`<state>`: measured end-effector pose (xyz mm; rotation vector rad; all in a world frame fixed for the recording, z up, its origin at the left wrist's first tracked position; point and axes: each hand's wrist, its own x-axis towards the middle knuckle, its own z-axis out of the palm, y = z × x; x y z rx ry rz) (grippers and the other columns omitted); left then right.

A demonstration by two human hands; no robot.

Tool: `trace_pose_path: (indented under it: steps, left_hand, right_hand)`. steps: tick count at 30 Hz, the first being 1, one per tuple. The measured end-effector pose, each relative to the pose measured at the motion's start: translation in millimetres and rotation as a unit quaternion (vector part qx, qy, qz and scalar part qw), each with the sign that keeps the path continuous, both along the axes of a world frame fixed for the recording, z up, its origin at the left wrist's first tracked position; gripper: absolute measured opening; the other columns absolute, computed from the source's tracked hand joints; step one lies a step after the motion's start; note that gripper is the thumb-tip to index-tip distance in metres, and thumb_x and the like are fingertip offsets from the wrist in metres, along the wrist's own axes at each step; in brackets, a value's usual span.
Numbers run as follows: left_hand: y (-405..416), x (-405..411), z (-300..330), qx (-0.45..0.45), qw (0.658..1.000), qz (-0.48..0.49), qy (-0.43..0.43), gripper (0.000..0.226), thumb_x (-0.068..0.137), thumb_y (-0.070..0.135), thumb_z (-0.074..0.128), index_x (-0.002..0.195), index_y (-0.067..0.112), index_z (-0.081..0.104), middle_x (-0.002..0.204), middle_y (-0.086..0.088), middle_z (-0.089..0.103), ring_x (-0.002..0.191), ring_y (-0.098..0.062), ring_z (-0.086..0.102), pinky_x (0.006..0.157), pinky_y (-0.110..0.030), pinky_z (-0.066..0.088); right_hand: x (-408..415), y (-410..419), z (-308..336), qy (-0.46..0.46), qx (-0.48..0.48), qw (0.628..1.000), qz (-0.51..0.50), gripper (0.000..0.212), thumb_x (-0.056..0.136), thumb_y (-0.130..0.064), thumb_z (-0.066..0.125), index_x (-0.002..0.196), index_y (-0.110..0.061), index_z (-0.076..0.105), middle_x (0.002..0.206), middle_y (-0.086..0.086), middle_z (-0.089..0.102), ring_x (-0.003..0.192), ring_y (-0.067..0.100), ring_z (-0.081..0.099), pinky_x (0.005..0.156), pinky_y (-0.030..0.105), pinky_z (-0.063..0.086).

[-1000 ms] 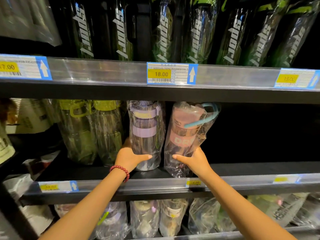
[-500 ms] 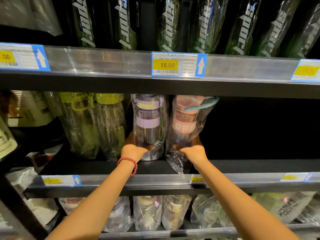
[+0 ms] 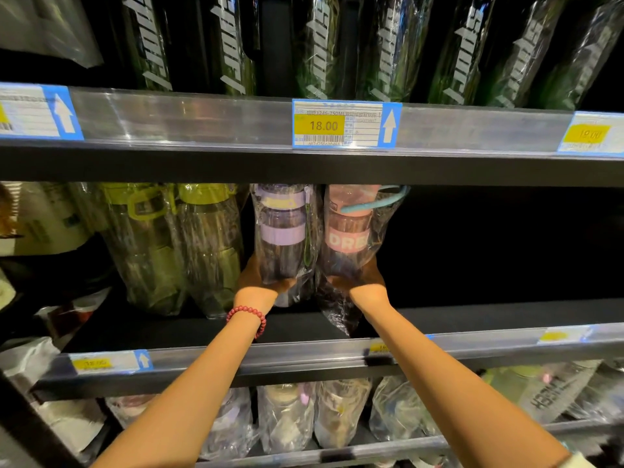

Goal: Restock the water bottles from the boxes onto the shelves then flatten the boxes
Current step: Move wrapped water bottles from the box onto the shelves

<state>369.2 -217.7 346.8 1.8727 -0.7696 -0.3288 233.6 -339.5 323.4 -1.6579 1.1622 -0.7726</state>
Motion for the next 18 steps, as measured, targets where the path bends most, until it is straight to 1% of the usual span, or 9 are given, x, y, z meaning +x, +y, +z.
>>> trace_pose_path:
  steps: [1, 3, 5, 7, 9, 10, 14, 17, 18]
  left_hand:
    - [-1, 2, -2, -0.003, 1.000, -0.004, -0.006, 0.076, 0.074, 0.017, 0.079, 0.138, 0.006, 0.039, 0.139, -0.015, 0.047, 0.127, -0.033, 0.045, 0.106, -0.038, 0.037]
    - [-1, 1, -2, 0.008, 1.000, -0.005, -0.028, 0.076, 0.073, 0.020, 0.080, 0.137, 0.006, 0.041, 0.138, -0.014, 0.048, 0.126, -0.033, 0.047, 0.105, -0.039, 0.039]
    - [-1, 1, -1, 0.003, 0.999, 0.007, -0.034, 0.076, 0.072, 0.022, 0.081, 0.136, 0.007, 0.042, 0.137, -0.014, 0.049, 0.124, -0.033, 0.048, 0.104, -0.039, 0.040]
    - [-2, 0, 0, -0.001, 0.998, 0.007, -0.055, 0.076, 0.072, 0.024, 0.080, 0.135, 0.007, 0.042, 0.136, -0.015, 0.050, 0.123, -0.033, 0.048, 0.104, -0.040, 0.040]
    - [1, -3, 1, 0.000, 0.998, 0.008, -0.069, 0.073, 0.075, 0.024, 0.078, 0.136, 0.007, 0.041, 0.136, -0.015, 0.049, 0.122, -0.034, 0.048, 0.104, -0.040, 0.039]
    - [1, -3, 1, -0.005, 0.997, 0.011, -0.076, 0.072, 0.075, 0.024, 0.077, 0.135, 0.007, 0.041, 0.135, -0.015, 0.049, 0.121, -0.034, 0.049, 0.103, -0.039, 0.040]
    - [6, -8, 0, -0.058, 0.995, 0.014, -0.075, 0.066, 0.078, 0.020, 0.074, 0.134, 0.007, 0.042, 0.132, -0.015, 0.052, 0.118, -0.033, 0.051, 0.098, -0.033, 0.040]
    - [10, -10, -1, -0.073, 0.994, 0.020, -0.084, 0.062, 0.080, 0.020, 0.073, 0.133, 0.007, 0.044, 0.130, -0.016, 0.054, 0.116, -0.032, 0.052, 0.097, -0.031, 0.039]
    - [11, -10, -2, -0.083, 0.992, 0.025, -0.093, 0.062, 0.079, 0.020, 0.074, 0.133, 0.007, 0.045, 0.128, -0.016, 0.055, 0.115, -0.032, 0.053, 0.095, -0.030, 0.040]
  right_hand:
    - [3, -3, -2, -0.021, -0.032, 0.999, 0.018, 0.078, 0.077, -0.029, 0.077, 0.141, -0.011, 0.037, 0.142, 0.010, 0.045, 0.127, 0.028, 0.045, 0.109, 0.034, 0.035]
    - [4, 0, -2, -0.019, -0.049, 0.998, 0.030, 0.085, 0.074, -0.034, 0.076, 0.144, -0.015, 0.032, 0.146, 0.009, 0.041, 0.134, 0.029, 0.039, 0.112, 0.039, 0.032]
    - [4, 3, 2, -0.023, -0.053, 0.998, 0.037, 0.077, 0.081, -0.029, 0.073, 0.144, -0.015, 0.032, 0.146, 0.006, 0.040, 0.133, 0.026, 0.039, 0.111, 0.030, 0.032]
    - [5, 4, 4, -0.006, -0.082, 0.996, 0.044, 0.072, 0.080, -0.030, 0.074, 0.140, -0.014, 0.037, 0.143, 0.006, 0.044, 0.125, 0.024, 0.046, 0.106, 0.027, 0.037]
    - [6, 2, 2, -0.007, -0.116, 0.993, 0.023, 0.080, 0.067, -0.050, 0.074, 0.133, -0.014, 0.046, 0.133, 0.010, 0.055, 0.105, 0.021, 0.055, 0.098, 0.035, 0.046]
    - [6, -1, 0, -0.014, -0.125, 0.992, 0.010, 0.084, 0.060, -0.054, 0.072, 0.130, -0.014, 0.048, 0.127, 0.011, 0.058, 0.102, 0.021, 0.056, 0.095, 0.038, 0.049]
    - [-2, -6, -1, -0.075, -0.089, 0.993, -0.002, 0.089, 0.049, -0.040, 0.082, 0.126, -0.015, 0.047, 0.120, 0.009, 0.062, 0.110, 0.025, 0.061, 0.093, 0.042, 0.052]
    - [-12, 2, 9, -0.086, -0.109, 0.990, 0.010, 0.079, 0.063, -0.019, 0.085, 0.129, -0.011, 0.043, 0.123, 0.011, 0.057, 0.115, 0.025, 0.056, 0.096, 0.037, 0.049]
    - [-16, 6, 12, -0.093, -0.112, 0.989, 0.011, 0.078, 0.067, -0.017, 0.084, 0.132, -0.011, 0.041, 0.124, 0.010, 0.055, 0.116, 0.023, 0.054, 0.096, 0.034, 0.048]
